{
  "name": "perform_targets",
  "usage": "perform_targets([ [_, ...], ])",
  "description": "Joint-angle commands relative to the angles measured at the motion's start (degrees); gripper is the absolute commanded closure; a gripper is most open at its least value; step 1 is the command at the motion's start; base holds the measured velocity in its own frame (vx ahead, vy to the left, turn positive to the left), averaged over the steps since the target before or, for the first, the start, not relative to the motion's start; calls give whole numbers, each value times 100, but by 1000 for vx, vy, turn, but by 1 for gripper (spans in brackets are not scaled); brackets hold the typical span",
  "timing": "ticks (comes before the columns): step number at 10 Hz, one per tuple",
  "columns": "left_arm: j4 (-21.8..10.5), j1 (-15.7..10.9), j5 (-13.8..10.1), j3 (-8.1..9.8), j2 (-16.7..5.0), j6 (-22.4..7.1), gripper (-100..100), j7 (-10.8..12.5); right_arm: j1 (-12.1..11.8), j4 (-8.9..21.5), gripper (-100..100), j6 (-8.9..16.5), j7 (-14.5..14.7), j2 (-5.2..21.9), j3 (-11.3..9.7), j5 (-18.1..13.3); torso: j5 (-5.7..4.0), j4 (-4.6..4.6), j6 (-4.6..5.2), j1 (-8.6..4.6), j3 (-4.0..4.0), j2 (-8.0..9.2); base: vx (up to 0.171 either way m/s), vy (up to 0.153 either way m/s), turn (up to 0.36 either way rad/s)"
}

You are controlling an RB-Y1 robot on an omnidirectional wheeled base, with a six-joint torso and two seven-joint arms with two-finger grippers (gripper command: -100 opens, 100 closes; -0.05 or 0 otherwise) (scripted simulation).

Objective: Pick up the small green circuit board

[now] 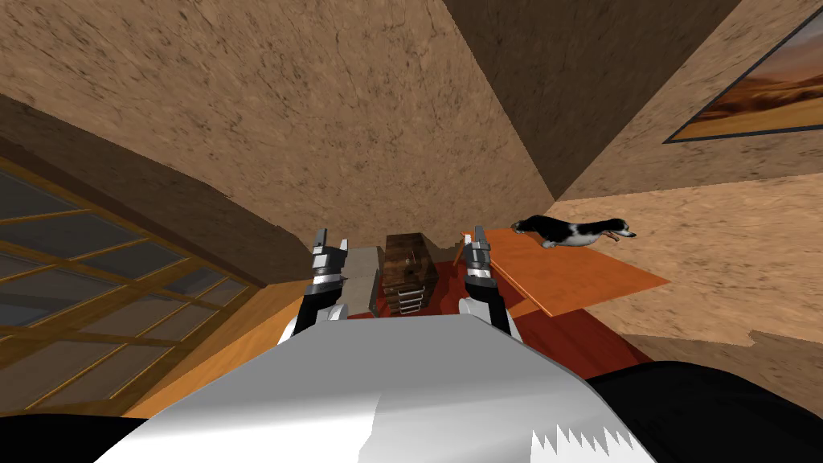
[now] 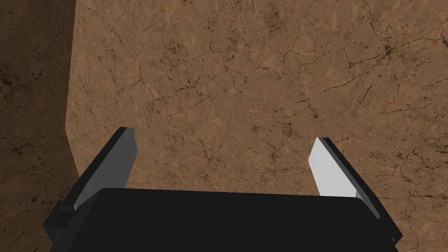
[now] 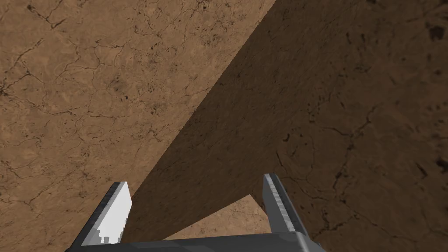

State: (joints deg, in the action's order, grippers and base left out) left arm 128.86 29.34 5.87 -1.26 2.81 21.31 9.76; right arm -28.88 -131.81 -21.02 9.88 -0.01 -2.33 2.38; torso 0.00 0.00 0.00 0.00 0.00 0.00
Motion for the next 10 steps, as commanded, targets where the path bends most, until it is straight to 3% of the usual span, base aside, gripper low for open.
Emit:
perform_targets([
  [1,0,0,0,0,0,0,0,0,42,68,-100,41,-89,166,32,11,0,0,0,0,0,0,-4,10,49],
  [6,0,-1,0,-1,0,0,0,0,375,580,-100,350,-765,629,272,88,3,1,-1,13,-3,6,-19,33,112],
  [10,0,-1,0,-1,0,0,0,0,578,879,-100,533,-1233,729,415,132,3,1,-2,15,-4,7,-21,35,93],
])
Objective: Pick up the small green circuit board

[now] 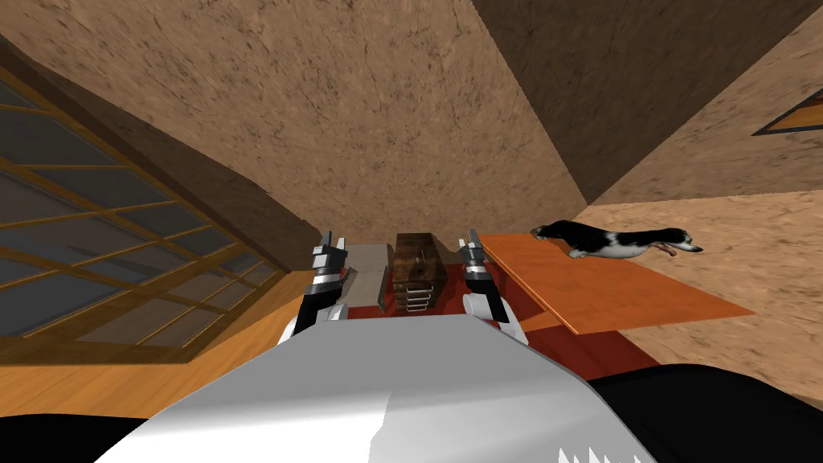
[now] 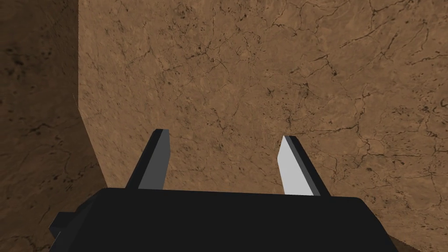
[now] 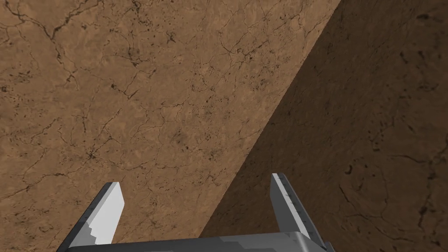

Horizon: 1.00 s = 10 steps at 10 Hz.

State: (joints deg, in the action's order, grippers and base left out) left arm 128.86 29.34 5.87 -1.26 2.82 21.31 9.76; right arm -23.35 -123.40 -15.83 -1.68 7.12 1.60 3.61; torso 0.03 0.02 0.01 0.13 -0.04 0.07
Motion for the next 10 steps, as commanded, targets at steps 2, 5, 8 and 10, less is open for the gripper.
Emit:
perform_targets([
  [2,0,0,0,0,0,0,0,0,137,202,-100,116,-319,54,101,33,0,0,-2,2,0,-1,-17,35,99],
  [5,0,0,0,0,0,0,0,0,380,556,-100,335,-798,112,274,85,-1,0,0,-4,0,-1,-19,35,111],
  [8,0,0,0,0,0,0,0,0,507,744,-100,452,-1121,136,367,115,-1,0,-2,-2,0,1,-19,31,101],
  [10,0,0,0,0,0,0,0,0,638,937,-100,573,-1407,160,466,146,0,0,-2,2,1,-1,-18,38,119],
])
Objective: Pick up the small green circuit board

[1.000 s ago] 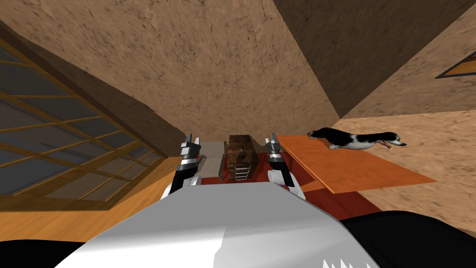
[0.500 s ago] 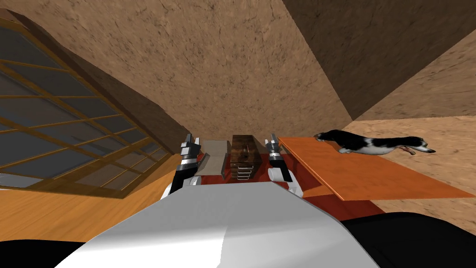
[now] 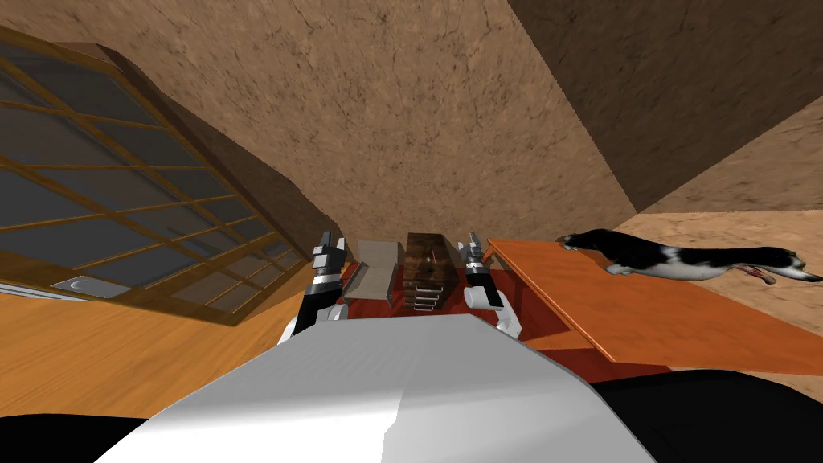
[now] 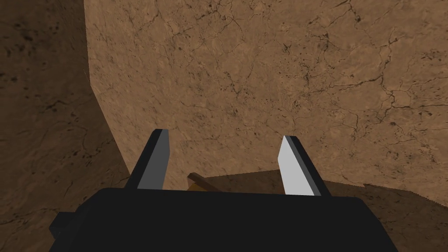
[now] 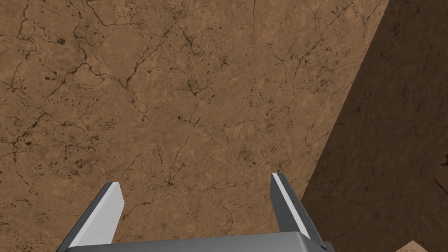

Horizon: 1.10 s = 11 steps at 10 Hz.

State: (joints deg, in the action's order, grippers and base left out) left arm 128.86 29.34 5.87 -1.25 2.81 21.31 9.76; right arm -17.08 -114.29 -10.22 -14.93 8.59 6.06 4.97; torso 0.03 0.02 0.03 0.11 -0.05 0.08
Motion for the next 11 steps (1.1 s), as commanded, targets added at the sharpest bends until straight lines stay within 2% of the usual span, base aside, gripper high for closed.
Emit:
perform_targets([
  [1,0,0,0,0,0,0,0,0,145,225,-100,138,-286,36,122,44,0,0,0,0,0,0,-23,44,133],
  [2,0,-1,0,0,0,0,0,0,145,225,-100,138,-375,36,122,44,0,0,-4,4,0,0,-15,35,72],
  [3,0,0,0,0,0,0,0,0,280,429,-100,267,-557,59,229,80,0,0,0,1,0,0,-21,35,165],
  [4,0,-1,0,0,0,0,0,0,280,429,-100,267,-672,59,229,80,0,0,-3,1,0,0,-16,31,86],
  [5,0,0,0,0,0,0,0,0,416,639,-100,399,-851,79,340,120,0,0,0,-1,0,0,-16,42,149],
  [6,0,0,0,0,0,0,0,0,416,639,-100,399,-971,79,340,120,0,0,-3,2,1,-1,-13,33,69],
  [7,0,0,0,0,0,0,0,0,553,856,-100,535,-1148,94,455,163,0,0,0,0,0,-1,-16,37,167],
  [8,0,-1,0,0,0,0,0,0,553,856,-100,535,-1272,94,455,163,0,0,-3,0,0,-1,-16,32,79],
  [9,0,0,0,0,0,0,0,0,688,1079,-100,674,-1465,104,574,209,0,0,1,-1,0,0,-23,41,125],
  [10,0,0,0,0,0,0,0,0,688,1079,-100,674,-1571,104,574,209,0,0,-2,2,-1,2,-16,33,76],
  [11,0,0,0,0,0,0,0,0,821,1308,-100,816,-1760,110,698,258,0,0,1,-1,-1,1,-16,37,137],
])
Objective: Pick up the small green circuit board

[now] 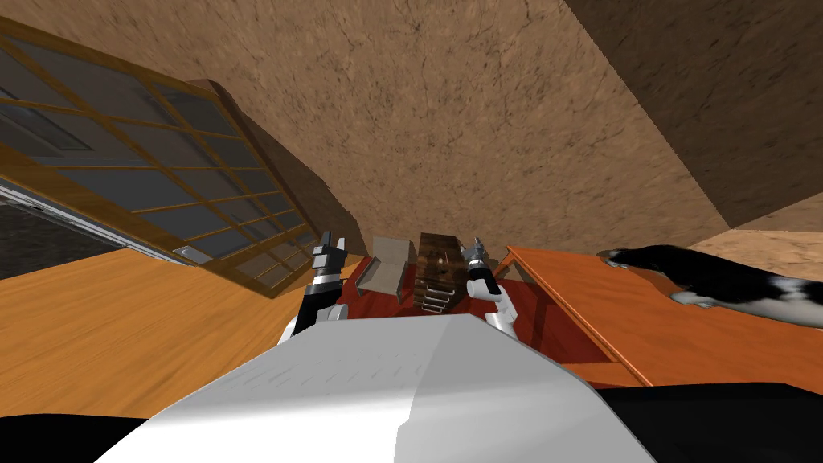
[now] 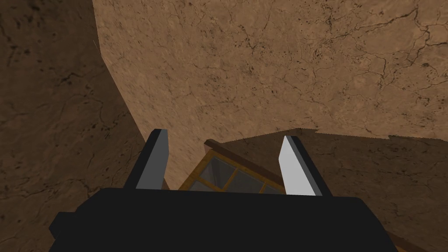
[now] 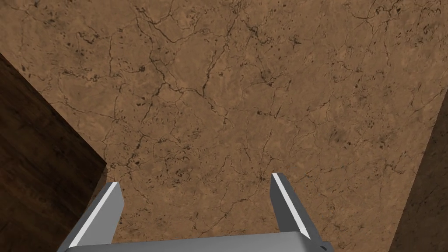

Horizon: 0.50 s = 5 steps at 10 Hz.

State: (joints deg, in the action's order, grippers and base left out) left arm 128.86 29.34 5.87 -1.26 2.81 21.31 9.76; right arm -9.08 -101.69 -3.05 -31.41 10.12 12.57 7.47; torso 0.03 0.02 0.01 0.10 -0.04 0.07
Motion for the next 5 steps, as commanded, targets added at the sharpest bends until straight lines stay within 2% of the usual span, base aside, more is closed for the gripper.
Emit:
perform_targets([
  [1,0,0,0,0,0,0,0,0,21,48,-100,99,-221,-42,48,8,0,0,0,0,0,0,-10,28,73],
  [2,0,1,0,0,0,0,0,0,152,282,-100,243,-439,-40,176,61,0,0,3,-2,0,0,-14,32,123],
  [3,0,0,0,0,0,0,0,0,152,282,-100,243,-515,-40,176,61,0,0,0,-1,0,0,-14,25,81],
  [4,0,1,0,0,0,0,0,0,280,521,-100,390,-731,-43,309,118,0,0,3,-3,0,1,-13,36,120],
  [5,0,0,0,0,0,0,0,0,280,521,-100,390,-805,-43,309,118,0,0,1,1,0,0,-14,26,64],
])
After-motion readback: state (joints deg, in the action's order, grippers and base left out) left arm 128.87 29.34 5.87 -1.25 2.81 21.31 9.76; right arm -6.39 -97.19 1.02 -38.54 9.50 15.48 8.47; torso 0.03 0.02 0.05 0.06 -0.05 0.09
